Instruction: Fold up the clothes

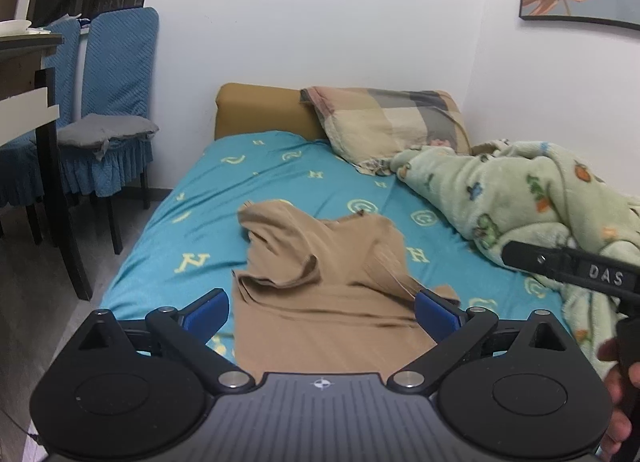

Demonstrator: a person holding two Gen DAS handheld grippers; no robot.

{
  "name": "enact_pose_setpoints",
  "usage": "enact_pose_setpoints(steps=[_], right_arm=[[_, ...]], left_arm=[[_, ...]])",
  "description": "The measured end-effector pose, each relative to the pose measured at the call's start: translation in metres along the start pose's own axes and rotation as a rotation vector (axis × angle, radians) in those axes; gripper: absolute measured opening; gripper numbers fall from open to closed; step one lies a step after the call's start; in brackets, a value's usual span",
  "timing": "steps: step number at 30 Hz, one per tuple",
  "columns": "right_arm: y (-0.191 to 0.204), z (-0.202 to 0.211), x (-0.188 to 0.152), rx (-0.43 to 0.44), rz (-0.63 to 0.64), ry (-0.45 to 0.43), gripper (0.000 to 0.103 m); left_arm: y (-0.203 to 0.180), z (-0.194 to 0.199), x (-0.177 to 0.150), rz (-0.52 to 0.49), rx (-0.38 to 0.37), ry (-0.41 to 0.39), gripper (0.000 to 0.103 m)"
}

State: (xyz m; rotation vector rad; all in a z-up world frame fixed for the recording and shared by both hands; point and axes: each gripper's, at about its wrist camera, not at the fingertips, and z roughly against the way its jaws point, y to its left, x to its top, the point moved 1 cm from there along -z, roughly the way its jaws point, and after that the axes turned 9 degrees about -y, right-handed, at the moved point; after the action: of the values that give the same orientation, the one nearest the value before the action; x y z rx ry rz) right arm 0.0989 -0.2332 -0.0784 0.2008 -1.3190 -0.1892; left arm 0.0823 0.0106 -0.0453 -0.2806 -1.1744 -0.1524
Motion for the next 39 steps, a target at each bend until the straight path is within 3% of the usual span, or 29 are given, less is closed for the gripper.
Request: enact_pose_setpoints(steps=[4, 7, 16, 19, 21, 26, 28, 30, 31, 33, 35, 39], right_arm=[[0.003, 0.009, -0.004, -0.009, 0.003, 0.025, 0.083], [0.005, 0.013, -0.005, -0.016, 0.012, 0.034, 0.083], [0.005, 0.011, -0.008, -0.032, 0.012, 0.044, 0.083], [0.002, 0.009, -0.009, -0.048, -0.001, 0.052, 0.083], [0.001, 0.008, -0.009, -0.062, -0.007, 0.059, 0.083], [-0.006, 0.006, -0.009, -0.077, -0.045, 0.067, 0.083], [-0.008, 0.005, -0.01, -0.087, -0.052, 0.072, 0.083], [-0.009, 0.004, -0.011, -0.097, -0.057, 0.078, 0.083], [-0.01, 0.004, -0.012, -0.102, -0.058, 0.081, 0.083], [-0.01, 0.003, -0.013, -0.108, -0.061, 0.087, 0.083], [-0.011, 0.002, -0.015, -0.11, -0.07, 0.095, 0.083], [-0.017, 0.001, -0.019, -0.087, -0.171, 0.152, 0.083]], left_arm=[[-0.008, 0.013, -0.014, 0.01, -0.021, 0.04, 0.1], [-0.009, 0.013, -0.027, 0.081, -0.047, 0.107, 0.1], [0.039, -0.027, -0.088, 0.527, -0.082, 0.387, 0.097], [0.064, -0.04, -0.104, 0.698, -0.065, 0.42, 0.097], [0.075, -0.046, -0.108, 0.784, -0.068, 0.399, 0.097], [0.084, -0.056, -0.107, 0.866, -0.015, 0.352, 0.095], [0.084, -0.059, -0.105, 0.857, 0.022, 0.343, 0.085], [0.085, -0.061, -0.104, 0.849, 0.061, 0.337, 0.064], [0.088, -0.061, -0.105, 0.858, 0.075, 0.338, 0.058], [0.093, -0.063, -0.109, 0.882, 0.087, 0.336, 0.031], [0.099, -0.064, -0.116, 0.912, 0.089, 0.333, 0.017], [0.103, -0.059, -0.12, 0.974, 0.063, 0.301, 0.01]])
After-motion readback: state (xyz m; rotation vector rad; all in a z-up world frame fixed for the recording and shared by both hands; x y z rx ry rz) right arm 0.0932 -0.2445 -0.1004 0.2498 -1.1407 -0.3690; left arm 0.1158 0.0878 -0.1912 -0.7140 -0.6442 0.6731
